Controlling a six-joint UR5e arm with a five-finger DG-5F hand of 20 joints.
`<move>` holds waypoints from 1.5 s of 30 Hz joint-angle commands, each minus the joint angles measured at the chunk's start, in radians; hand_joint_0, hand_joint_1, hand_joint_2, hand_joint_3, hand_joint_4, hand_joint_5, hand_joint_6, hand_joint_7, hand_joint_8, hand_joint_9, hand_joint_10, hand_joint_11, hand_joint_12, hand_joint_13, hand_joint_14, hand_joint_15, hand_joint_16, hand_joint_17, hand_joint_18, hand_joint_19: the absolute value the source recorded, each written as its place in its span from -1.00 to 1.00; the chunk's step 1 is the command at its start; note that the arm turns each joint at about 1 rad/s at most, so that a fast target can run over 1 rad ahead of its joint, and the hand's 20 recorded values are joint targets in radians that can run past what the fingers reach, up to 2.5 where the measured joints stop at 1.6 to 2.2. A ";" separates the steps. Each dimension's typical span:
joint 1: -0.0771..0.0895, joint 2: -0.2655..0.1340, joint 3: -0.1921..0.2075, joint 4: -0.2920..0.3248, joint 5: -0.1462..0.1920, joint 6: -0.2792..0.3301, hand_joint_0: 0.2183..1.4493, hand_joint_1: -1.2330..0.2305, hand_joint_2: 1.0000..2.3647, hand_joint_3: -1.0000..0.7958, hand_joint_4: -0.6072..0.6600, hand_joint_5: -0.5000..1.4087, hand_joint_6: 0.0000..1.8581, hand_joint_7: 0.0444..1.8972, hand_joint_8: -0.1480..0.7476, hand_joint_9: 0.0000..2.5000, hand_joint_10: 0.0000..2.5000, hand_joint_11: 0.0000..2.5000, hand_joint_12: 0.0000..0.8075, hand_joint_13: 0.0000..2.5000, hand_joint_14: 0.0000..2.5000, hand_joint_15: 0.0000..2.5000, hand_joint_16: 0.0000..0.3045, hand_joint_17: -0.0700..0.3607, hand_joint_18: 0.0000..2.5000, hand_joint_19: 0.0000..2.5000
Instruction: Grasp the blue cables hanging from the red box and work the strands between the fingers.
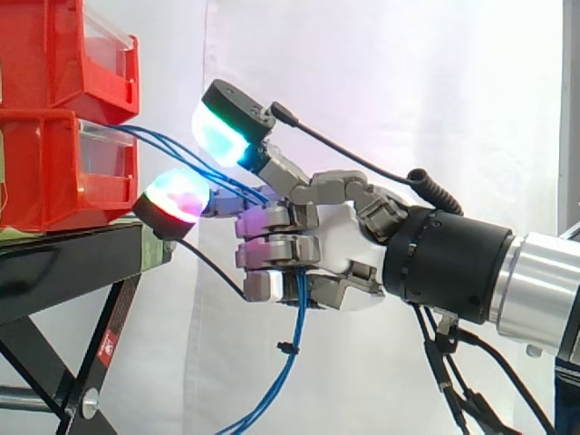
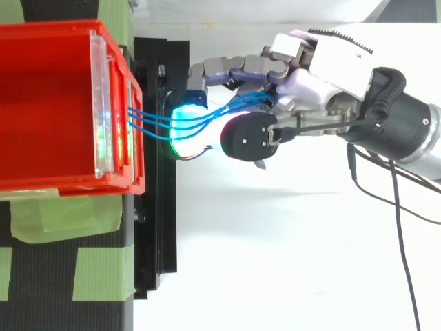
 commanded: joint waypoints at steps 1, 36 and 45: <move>0.000 0.004 0.000 -0.001 0.000 -0.003 0.02 -0.15 -0.99 -0.82 0.38 -0.26 -0.66 0.35 0.29 -0.15 1.00 1.00 0.28 0.02 1.00 0.39 -0.62 -0.07 0.29 -0.36; 0.000 0.052 0.000 -0.067 0.002 -0.055 0.10 -0.15 -0.98 -0.59 0.36 -0.27 -0.54 0.33 0.28 -0.14 1.00 1.00 0.27 0.02 1.00 0.38 -0.63 -0.08 0.30 -0.32; 0.000 0.052 0.000 -0.067 0.003 -0.069 0.08 -0.14 -0.98 -0.64 0.37 -0.27 -0.54 0.32 0.28 -0.14 1.00 1.00 0.27 0.02 1.00 0.38 -0.63 -0.09 0.29 -0.34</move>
